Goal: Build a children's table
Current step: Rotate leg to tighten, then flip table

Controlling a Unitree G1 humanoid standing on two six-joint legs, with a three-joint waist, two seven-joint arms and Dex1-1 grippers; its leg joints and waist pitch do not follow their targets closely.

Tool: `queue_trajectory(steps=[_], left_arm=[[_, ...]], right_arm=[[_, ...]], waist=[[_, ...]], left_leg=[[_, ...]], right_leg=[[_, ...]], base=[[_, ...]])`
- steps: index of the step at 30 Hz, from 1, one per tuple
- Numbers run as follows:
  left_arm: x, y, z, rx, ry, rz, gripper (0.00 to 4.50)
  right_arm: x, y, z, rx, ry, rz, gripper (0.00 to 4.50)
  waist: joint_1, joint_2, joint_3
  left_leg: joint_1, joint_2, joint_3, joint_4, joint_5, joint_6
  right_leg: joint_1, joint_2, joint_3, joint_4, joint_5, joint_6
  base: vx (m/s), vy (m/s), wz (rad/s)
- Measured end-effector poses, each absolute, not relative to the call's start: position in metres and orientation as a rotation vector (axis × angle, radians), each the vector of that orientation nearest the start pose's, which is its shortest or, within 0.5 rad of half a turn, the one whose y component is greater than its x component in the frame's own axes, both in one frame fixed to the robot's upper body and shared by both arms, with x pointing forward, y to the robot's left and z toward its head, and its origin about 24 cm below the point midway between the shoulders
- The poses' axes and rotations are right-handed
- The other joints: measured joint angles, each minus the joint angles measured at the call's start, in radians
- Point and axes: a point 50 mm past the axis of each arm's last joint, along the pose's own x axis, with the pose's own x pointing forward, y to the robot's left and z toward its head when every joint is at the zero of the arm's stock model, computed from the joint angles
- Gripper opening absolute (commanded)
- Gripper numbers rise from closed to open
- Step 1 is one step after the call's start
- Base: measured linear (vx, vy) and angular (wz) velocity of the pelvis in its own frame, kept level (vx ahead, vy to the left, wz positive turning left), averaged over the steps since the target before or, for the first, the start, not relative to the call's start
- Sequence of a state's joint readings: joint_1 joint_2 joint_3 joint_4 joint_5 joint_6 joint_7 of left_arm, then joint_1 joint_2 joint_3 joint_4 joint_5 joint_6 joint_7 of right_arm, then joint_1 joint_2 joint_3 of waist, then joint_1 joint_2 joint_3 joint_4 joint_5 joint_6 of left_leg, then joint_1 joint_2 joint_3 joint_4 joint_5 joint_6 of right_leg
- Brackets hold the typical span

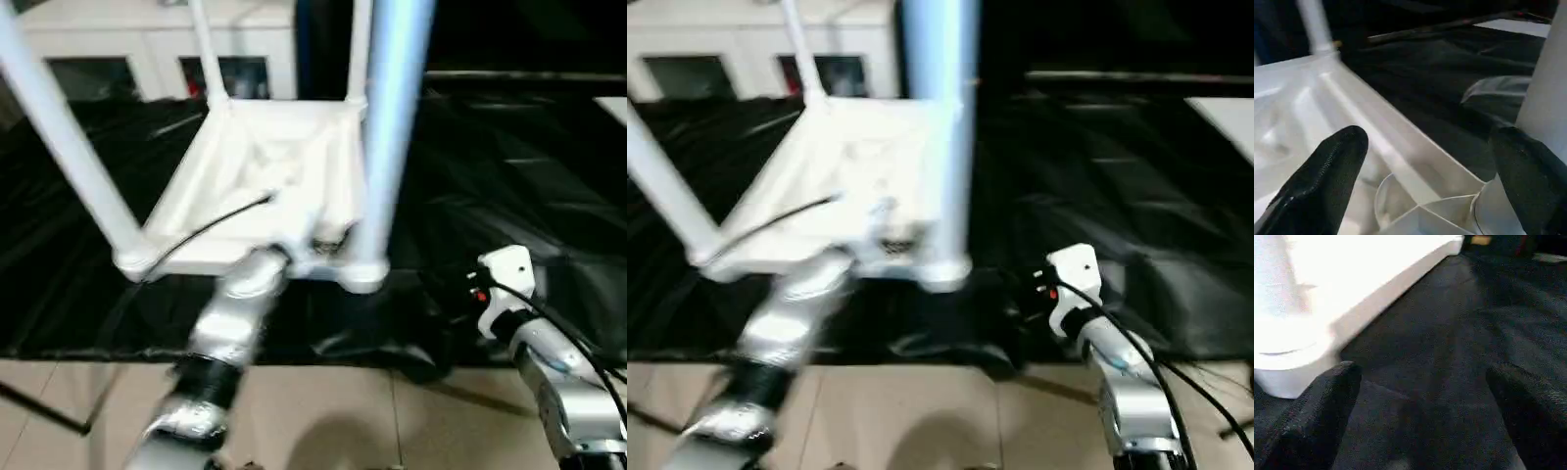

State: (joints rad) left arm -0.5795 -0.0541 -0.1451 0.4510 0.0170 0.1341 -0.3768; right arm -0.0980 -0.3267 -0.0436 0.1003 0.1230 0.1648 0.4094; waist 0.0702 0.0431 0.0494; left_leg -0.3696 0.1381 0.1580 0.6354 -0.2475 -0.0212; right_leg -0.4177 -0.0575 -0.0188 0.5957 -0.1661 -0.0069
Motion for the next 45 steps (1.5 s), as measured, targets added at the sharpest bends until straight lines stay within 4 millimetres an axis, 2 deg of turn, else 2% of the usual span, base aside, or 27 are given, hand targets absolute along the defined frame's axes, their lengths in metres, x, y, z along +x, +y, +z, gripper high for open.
queue_trajectory(steps=[2, 4, 8, 11, 14, 15, 18, 20, 23, 24, 27, 29, 32, 35, 41, 44, 45], left_arm=[[0.337, 0.027, 0.091, 0.109, 0.030, -0.698, 4.47], [0.337, 0.022, 0.090, 0.134, 0.022, -0.696, 4.47], [0.337, 0.038, 0.078, 0.154, 0.052, -0.649, 4.47], [0.329, 0.066, 0.074, 0.133, 0.032, -0.597, 4.47], [0.307, 0.100, 0.070, 0.104, -0.011, -0.583, 4.47], [0.293, 0.112, 0.067, 0.061, -0.014, -0.587, 4.47], [0.264, 0.129, 0.061, -0.051, -0.015, -0.582, 4.47], [0.254, 0.132, 0.062, -0.077, -0.036, -0.568, 4.47], [0.244, 0.156, 0.069, -0.051, -0.113, -0.384, 4.47], [0.241, 0.171, 0.072, -0.034, -0.141, -0.266, 4.47], [0.236, 0.199, 0.081, -0.010, -0.192, -0.040, 4.47], [0.232, 0.208, 0.084, 0.004, -0.202, 0.033, 4.47], [0.230, 0.220, 0.085, -0.006, -0.203, 0.124, 4.47], [0.231, 0.222, 0.085, -0.034, -0.201, 0.138, 4.47], [0.264, 0.214, 0.085, -0.096, -0.141, 0.048, 4.47], [0.274, 0.216, 0.086, -0.087, -0.127, 0.027, 4.47], [0.283, 0.220, 0.082, -0.065, -0.079, 0.027, 4.47]], right_arm=[[0.268, -0.201, 0.039, -0.175, 0.206, 0.349, 4.50], [0.268, -0.202, 0.039, -0.178, 0.211, 0.341, 4.50], [0.266, -0.202, 0.041, -0.167, 0.203, 0.341, 4.50], [0.263, -0.204, 0.044, -0.152, 0.194, 0.343, 4.50], [0.252, -0.208, 0.045, -0.129, 0.206, 0.410, 4.50], [0.248, -0.207, 0.048, -0.110, 0.202, 0.464, 4.50], [0.242, -0.199, 0.062, -0.023, 0.154, 0.625, 4.50], [0.240, -0.194, 0.072, 0.022, 0.114, 0.701, 4.50], [0.245, -0.188, 0.077, 0.043, 0.094, 0.746, 4.50], [0.248, -0.187, 0.077, 0.038, 0.093, 0.737, 4.50], [0.250, -0.181, 0.073, 0.049, 0.103, 0.749, 4.50], [0.249, -0.176, 0.071, 0.062, 0.108, 0.773, 4.50], [0.247, -0.170, 0.069, 0.076, 0.130, 0.819, 4.50], [0.247, -0.168, 0.069, 0.090, 0.133, 0.834, 4.50], [0.255, -0.158, 0.077, 0.091, 0.089, 0.860, 4.50], [0.256, -0.155, 0.076, 0.094, 0.091, 0.860, 4.50], [0.259, -0.154, 0.075, 0.085, 0.096, 0.850, 4.50]], waist=[[0.004, 0.001, -0.001], [0.007, 0.003, -0.001], [0.000, 0.002, -0.001], [-0.010, 0.002, -0.001], [-0.015, 0.001, 0.000], [-0.017, 0.002, 0.000], [-0.016, 0.000, 0.001], [-0.013, -0.001, 0.001], [-0.014, -0.004, 0.002], [-0.016, -0.009, 0.005], [-0.015, -0.023, 0.004], [-0.012, -0.029, 0.004], [-0.007, -0.033, 0.004], [-0.005, -0.034, 0.004], [-0.006, -0.034, 0.003], [-0.004, -0.033, 0.003], [0.000, -0.032, 0.003]], left_leg=[[-0.004, -0.001, 0.003, 0.003, -0.003, 0.005], [-0.006, -0.001, 0.003, 0.006, -0.005, 0.009], [-0.004, 0.000, 0.003, 0.006, -0.004, 0.009], [-0.001, 0.003, 0.005, 0.006, -0.002, 0.006], [0.001, 0.007, 0.008, 0.005, -0.001, 0.004], [0.002, 0.008, 0.010, 0.005, 0.000, 0.004], [0.002, 0.010, 0.011, 0.005, -0.003, -0.002], [0.002, 0.012, 0.012, 0.005, -0.003, -0.003], [0.003, 0.016, 0.014, 0.005, -0.002, -0.005], [0.002, 0.017, 0.014, 0.005, -0.002, -0.005], [0.003, 0.021, 0.013, 0.004, 0.001, -0.010], [0.003, 0.022, 0.013, 0.002, 0.003, -0.014], [0.002, 0.022, 0.013, 0.002, 0.004, -0.014], [0.001, 0.022, 0.013, 0.002, 0.004, -0.015], [0.002, 0.023, 0.013, -0.001, 0.007, -0.020], [0.002, 0.024, 0.013, -0.004, 0.008, -0.021], [0.002, 0.024, 0.013, -0.004, 0.008, -0.021]], right_leg=[[-0.004, -0.002, 0.000, 0.001, 0.000, 0.000], [-0.005, -0.002, 0.000, 0.001, 0.000, -0.001], [-0.003, -0.002, 0.000, 0.002, -0.001, -0.001], [0.000, -0.002, -0.002, 0.003, -0.001, -0.001], [0.004, -0.002, -0.005, 0.004, -0.001, -0.001], [0.004, -0.002, -0.006, 0.004, -0.001, -0.001], [0.005, -0.003, -0.006, 0.003, -0.001, 0.000], [0.007, -0.003, -0.007, 0.002, -0.002, 0.000], [0.012, -0.003, -0.012, -0.001, -0.005, 0.006], [0.014, -0.003, -0.015, -0.001, -0.005, 0.006], [0.014, -0.004, -0.021, -0.002, -0.006, 0.007], [0.014, -0.003, -0.022, -0.002, -0.006, 0.007], [0.015, -0.003, -0.022, -0.002, -0.006, 0.008], [0.015, -0.003, -0.022, -0.003, -0.006, 0.008], [0.015, -0.003, -0.022, -0.001, -0.005, 0.007], [0.014, -0.003, -0.023, 0.000, -0.003, 0.003], [0.014, -0.003, -0.024, 0.000, -0.003, 0.003]], base=[[0.000, 0.000, 0.00], [0.000, 0.000, 0.00], [0.000, 0.000, 0.00], [0.000, 0.000, 0.00], [0.000, 0.000, 0.00], [0.000, 0.000, 0.00], [0.000, 0.000, 0.00], [0.000, 0.000, 0.00], [0.000, 0.000, 0.00], [0.000, 0.000, 0.00], [0.000, 0.000, 0.00], [0.000, 0.000, 0.00], [0.000, 0.000, 0.00], [0.000, 0.000, 0.00], [0.000, 0.000, 0.00], [0.000, 0.000, 0.00], [0.000, 0.000, 0.00]])
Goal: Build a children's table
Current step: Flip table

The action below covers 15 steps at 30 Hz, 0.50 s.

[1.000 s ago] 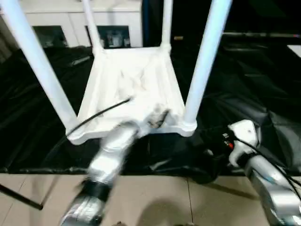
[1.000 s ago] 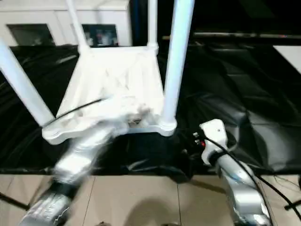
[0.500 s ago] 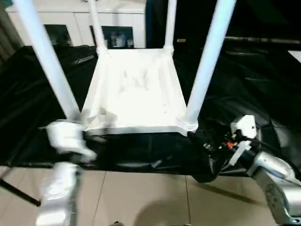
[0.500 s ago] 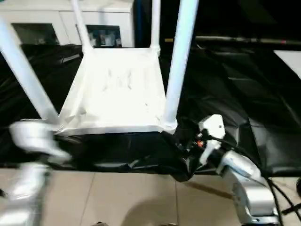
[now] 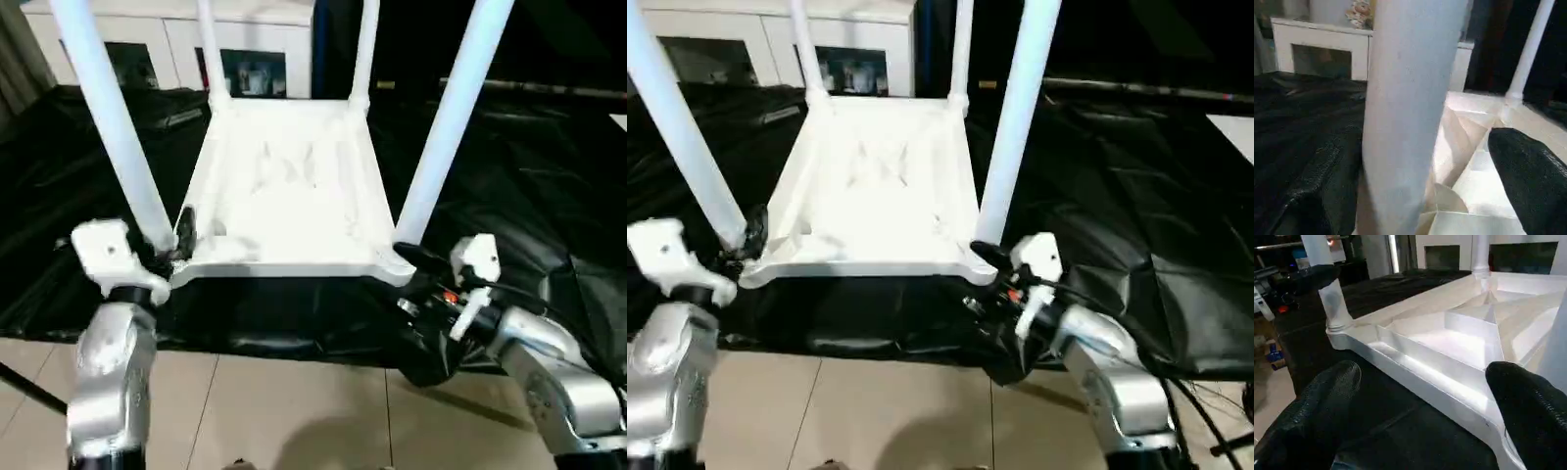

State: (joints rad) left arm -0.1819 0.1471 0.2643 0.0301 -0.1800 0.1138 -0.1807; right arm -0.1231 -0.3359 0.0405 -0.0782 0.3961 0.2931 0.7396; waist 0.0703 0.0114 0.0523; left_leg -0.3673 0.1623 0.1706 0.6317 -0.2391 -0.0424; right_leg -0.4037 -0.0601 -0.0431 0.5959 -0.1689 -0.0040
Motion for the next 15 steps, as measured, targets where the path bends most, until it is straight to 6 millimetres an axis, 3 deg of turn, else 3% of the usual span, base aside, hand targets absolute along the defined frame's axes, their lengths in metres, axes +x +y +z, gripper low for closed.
queue_trajectory(steps=[3, 7, 15], left_arm=[[0.298, 0.231, 0.074, -0.045, 0.023, 0.099, 4.47], [0.302, 0.236, 0.070, -0.074, 0.054, 0.138, 4.47], [0.306, 0.225, 0.064, -0.174, 0.095, 0.143, 3.65]], right_arm=[[0.262, -0.149, 0.074, 0.080, 0.091, 0.848, 4.50], [0.262, -0.149, 0.073, 0.080, 0.091, 0.843, 4.50], [0.265, -0.144, 0.068, 0.079, 0.102, 0.831, 4.50]], waist=[[-0.002, 0.003, 0.001], [-0.006, 0.004, 0.001], [-0.006, 0.006, 0.001]], left_leg=[[-0.001, 0.000, 0.000, 0.000, 0.002, -0.002], [-0.001, 0.000, 0.000, 0.000, 0.001, -0.001], [0.000, 0.001, 0.000, 0.000, 0.002, -0.002]], right_leg=[[-0.001, 0.000, 0.000, 0.000, 0.000, 0.000], [-0.001, 0.000, 0.000, -0.001, 0.000, -0.001], [0.000, 0.000, -0.001, 0.001, 0.001, -0.003]], base=[[0.000, 0.000, 0.00], [0.000, 0.000, 0.00], [0.000, 0.000, 0.00]])
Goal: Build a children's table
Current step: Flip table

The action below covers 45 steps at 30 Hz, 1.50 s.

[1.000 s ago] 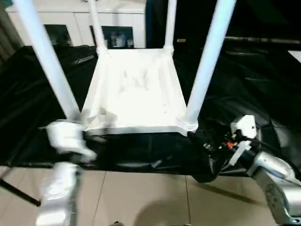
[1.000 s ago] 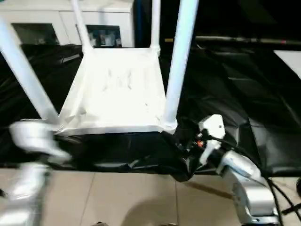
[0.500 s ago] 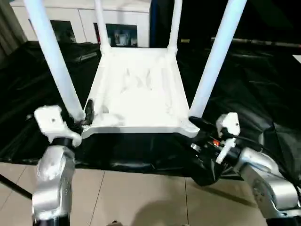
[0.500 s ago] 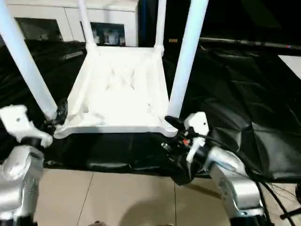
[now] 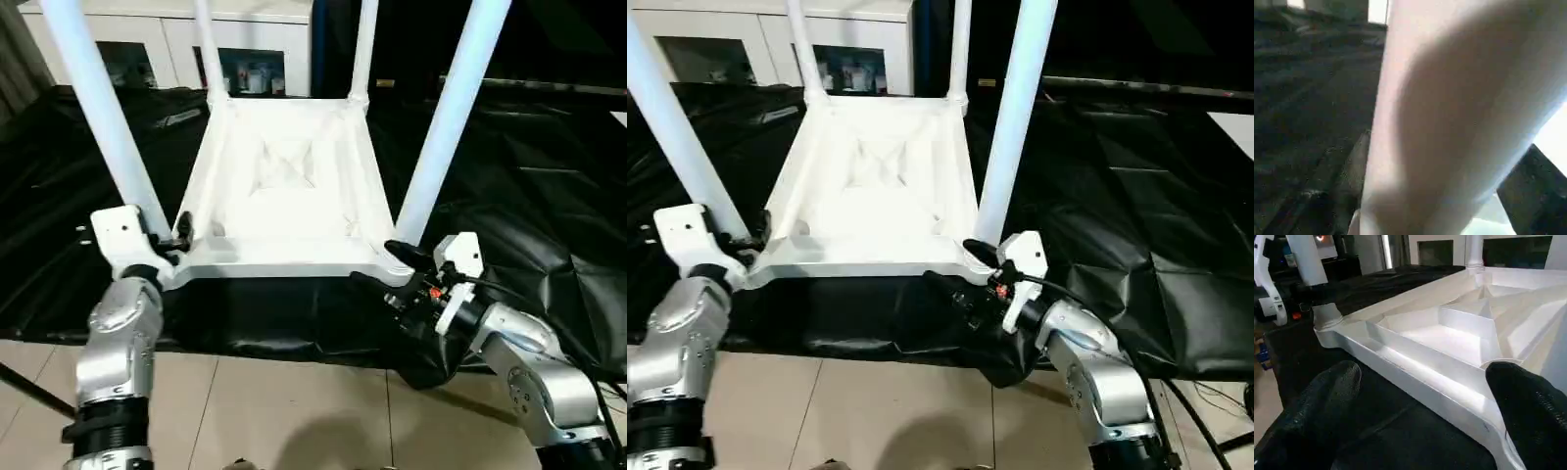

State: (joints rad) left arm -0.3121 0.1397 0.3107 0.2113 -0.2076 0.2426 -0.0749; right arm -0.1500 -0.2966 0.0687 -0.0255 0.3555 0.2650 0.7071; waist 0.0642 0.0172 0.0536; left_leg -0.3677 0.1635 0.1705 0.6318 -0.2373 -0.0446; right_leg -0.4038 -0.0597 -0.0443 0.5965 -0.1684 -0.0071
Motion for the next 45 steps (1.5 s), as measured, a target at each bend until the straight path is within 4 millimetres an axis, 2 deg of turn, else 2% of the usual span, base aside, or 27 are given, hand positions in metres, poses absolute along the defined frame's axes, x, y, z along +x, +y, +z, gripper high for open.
queue_trajectory(steps=[2, 6, 8, 10, 13, 16, 23, 26, 28, 31, 34, 37, 41, 45], left_arm=[[0.306, 0.225, 0.062, -0.194, 0.108, 0.163, 3.63], [0.305, 0.222, 0.060, -0.227, 0.115, 0.189, 3.21], [0.305, 0.222, 0.060, -0.230, 0.115, 0.196, 3.21], [0.305, 0.220, 0.060, -0.235, 0.112, 0.199, 2.85], [0.304, 0.221, 0.060, -0.229, 0.107, 0.211, 2.81], [0.303, 0.220, 0.060, -0.230, 0.105, 0.212, 2.48], [0.303, 0.214, 0.061, -0.273, 0.116, 0.222, 2.36], [0.305, 0.202, 0.063, -0.363, 0.127, 0.239, 2.36], [0.308, 0.190, 0.063, -0.497, 0.134, 0.240, 2.36], [0.309, 0.174, 0.063, -0.657, 0.145, 0.201, 2.36], [0.310, 0.166, 0.064, -0.684, 0.160, 0.159, 2.29], [0.311, 0.162, 0.066, -0.656, 0.170, 0.143, 2.24], [0.311, 0.159, 0.067, -0.626, 0.181, 0.142, 2.24], [0.312, 0.155, 0.068, -0.628, 0.187, 0.130, 2.24]], right_arm=[[0.265, -0.144, 0.068, 0.076, 0.101, 0.829, 4.50], [0.267, -0.144, 0.067, 0.075, 0.101, 0.828, 4.50], [0.267, -0.143, 0.066, 0.077, 0.101, 0.828, 4.50], [0.268, -0.142, 0.064, 0.076, 0.110, 0.826, 4.50], [0.268, -0.142, 0.063, 0.073, 0.105, 0.825, 4.50], [0.269, -0.141, 0.064, 0.062, 0.104, 0.829, 4.50], [0.273, -0.139, 0.063, 0.055, 0.103, 0.830, 4.50], [0.273, -0.139, 0.063, 0.048, 0.103, 0.828, 4.50], [0.273, -0.139, 0.063, 0.048, 0.104, 0.828, 4.50], [0.273, -0.138, 0.062, 0.050, 0.103, 0.833, 4.50], [0.273, -0.137, 0.062, 0.053, 0.103, 0.838, 4.50], [0.274, -0.134, 0.063, 0.080, 0.093, 0.820, 4.50], [0.299, -0.130, 0.068, 0.277, 0.056, 0.656, 4.50], [0.330, -0.132, 0.075, 0.476, 0.040, 0.458, 4.50]], waist=[[0.000, 0.000, 0.000], [0.001, 0.000, 0.000], [0.002, 0.000, 0.000], [0.005, 0.000, 0.000], [0.006, 0.000, 0.000], [0.009, 0.000, 0.000], [0.017, 0.000, 0.000], [0.022, 0.004, 0.000], [0.026, 0.005, -0.001], [0.029, 0.002, 0.000], [0.028, -0.005, 0.000], [0.027, -0.006, 0.000], [0.023, -0.004, 0.000], [0.028, -0.004, 0.000]], left_leg=[[0.000, 0.000, 0.000, 0.000, 0.000, 0.000], [0.000, 0.000, 0.000, 0.000, 0.000, 0.000], [0.000, 0.001, 0.000, 0.000, 0.000, 0.000], [-0.001, 0.001, 0.000, 0.000, 0.000, 0.000], [-0.001, 0.001, 0.000, 0.000, 0.000, 0.000], [-0.001, 0.001, 0.000, 0.000, 0.000, 0.000], [-0.001, 0.001, 0.001, 0.000, 0.001, 0.001], [-0.002, 0.000, 0.002, 0.000, 0.001, 0.002], [-0.001, 0.000, 0.002, 0.000, 0.002, 0.003], [-0.001, 0.001, 0.003, -0.001, 0.002, 0.003], [-0.002, 0.001, 0.002, -0.001, 0.003, 0.003], [-0.002, 0.001, 0.003, -0.001, 0.003, 0.003], [-0.002, 0.001, 0.003, -0.002, 0.003, 0.003], [-0.002, 0.001, 0.003, -0.006, 0.005, 0.001]], right_leg=[[0.000, 0.000, 0.000, 0.000, 0.000, 0.000], [0.000, 0.000, -0.001, 0.000, 0.000, 0.000], [0.000, 0.000, -0.001, 0.000, 0.000, 0.000], [0.000, 0.000, -0.001, -0.001, 0.000, 0.000], [0.000, 0.000, -0.001, -0.001, 0.000, 0.000], [0.000, 0.000, -0.001, -0.001, 0.000, 0.000], [-0.001, 0.000, -0.001, -0.001, 0.000, 0.000], [-0.001, -0.001, 0.000, -0.002, 0.000, 0.000], [-0.001, -0.001, 0.000, -0.001, 0.000, 0.000], [-0.001, -0.001, -0.001, 0.000, -0.001, 0.001], [-0.001, -0.001, -0.001, 0.000, -0.003, 0.004], [-0.001, -0.001, -0.001, -0.001, -0.003, 0.004], [-0.002, -0.001, -0.001, 0.000, -0.002, 0.003], [-0.002, -0.001, -0.002, -0.001, -0.001, 0.001]], base=[[0.000, 0.000, 0.00], [0.000, 0.000, 0.00], [0.000, 0.000, 0.00], [0.000, 0.000, 0.00], [0.000, 0.000, 0.00], [0.000, 0.000, 0.00], [0.000, 0.000, 0.00], [0.000, 0.000, 0.00], [0.000, 0.000, 0.00], [0.000, 0.000, 0.00], [0.000, 0.000, 0.00], [0.000, 0.000, 0.00], [0.000, 0.000, 0.00], [0.000, 0.000, 0.00]])
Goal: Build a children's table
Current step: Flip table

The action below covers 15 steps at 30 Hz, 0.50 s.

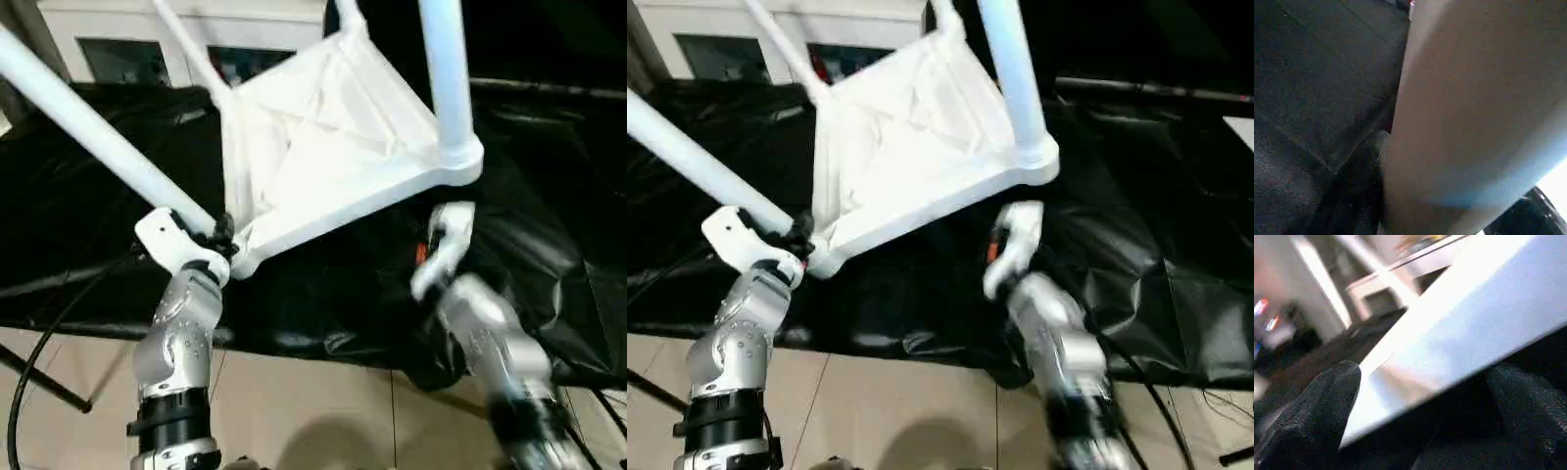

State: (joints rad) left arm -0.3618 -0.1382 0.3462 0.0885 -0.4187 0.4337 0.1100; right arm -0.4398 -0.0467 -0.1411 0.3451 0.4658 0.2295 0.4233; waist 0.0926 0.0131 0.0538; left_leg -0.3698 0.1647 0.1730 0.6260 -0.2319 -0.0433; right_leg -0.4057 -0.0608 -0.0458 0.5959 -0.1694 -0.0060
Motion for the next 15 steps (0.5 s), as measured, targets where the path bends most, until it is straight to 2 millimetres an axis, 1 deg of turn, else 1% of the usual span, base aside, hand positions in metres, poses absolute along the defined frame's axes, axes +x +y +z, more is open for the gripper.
queue_trajectory(steps=[6, 8, 9, 12, 15], left_arm=[[0.312, 0.154, 0.069, -0.622, 0.188, 0.124, 2.24], [0.311, 0.154, 0.070, -0.619, 0.188, 0.123, 2.24], [0.311, 0.153, 0.071, -0.617, 0.187, 0.118, 2.24], [0.310, 0.153, 0.073, -0.614, 0.185, 0.113, 2.24], [0.310, 0.151, 0.074, -0.609, 0.188, 0.103, 2.24]], right_arm=[[0.342, -0.118, 0.069, 0.658, 0.079, 0.427, 4.50], [0.350, -0.108, 0.069, 0.709, 0.099, 0.421, 4.50], [0.353, -0.103, 0.071, 0.721, 0.106, 0.425, 4.50], [0.361, -0.090, 0.072, 0.771, 0.127, 0.422, 4.50], [0.367, -0.081, 0.076, 0.823, 0.122, 0.403, 4.50]], waist=[[-0.002, -0.002, 0.001], [-0.002, -0.008, 0.004], [0.000, -0.011, 0.003], [0.002, -0.015, 0.004], [0.004, -0.020, 0.005]], left_leg=[[-0.004, 0.000, 0.001, -0.002, 0.008, 0.010], [-0.006, 0.000, 0.002, -0.002, 0.009, 0.010], [-0.009, 0.000, 0.002, -0.002, 0.011, 0.010], [-0.013, 0.001, 0.002, -0.002, 0.012, 0.010], [-0.014, 0.001, 0.003, -0.001, 0.013, 0.011]], right_leg=[[-0.005, 0.000, 0.000, 0.001, -0.001, -0.001], [-0.009, -0.001, 0.000, 0.005, -0.001, -0.001], [-0.012, -0.001, 0.000, 0.005, -0.001, -0.002], [-0.016, -0.001, -0.001, 0.007, -0.001, -0.002], [-0.017, -0.001, -0.001, 0.009, -0.001, -0.002]], base=[[0.000, 0.000, 0.00], [0.000, 0.000, 0.00], [0.000, 0.000, 0.00], [0.000, 0.000, 0.00], [0.000, 0.000, 0.00]])
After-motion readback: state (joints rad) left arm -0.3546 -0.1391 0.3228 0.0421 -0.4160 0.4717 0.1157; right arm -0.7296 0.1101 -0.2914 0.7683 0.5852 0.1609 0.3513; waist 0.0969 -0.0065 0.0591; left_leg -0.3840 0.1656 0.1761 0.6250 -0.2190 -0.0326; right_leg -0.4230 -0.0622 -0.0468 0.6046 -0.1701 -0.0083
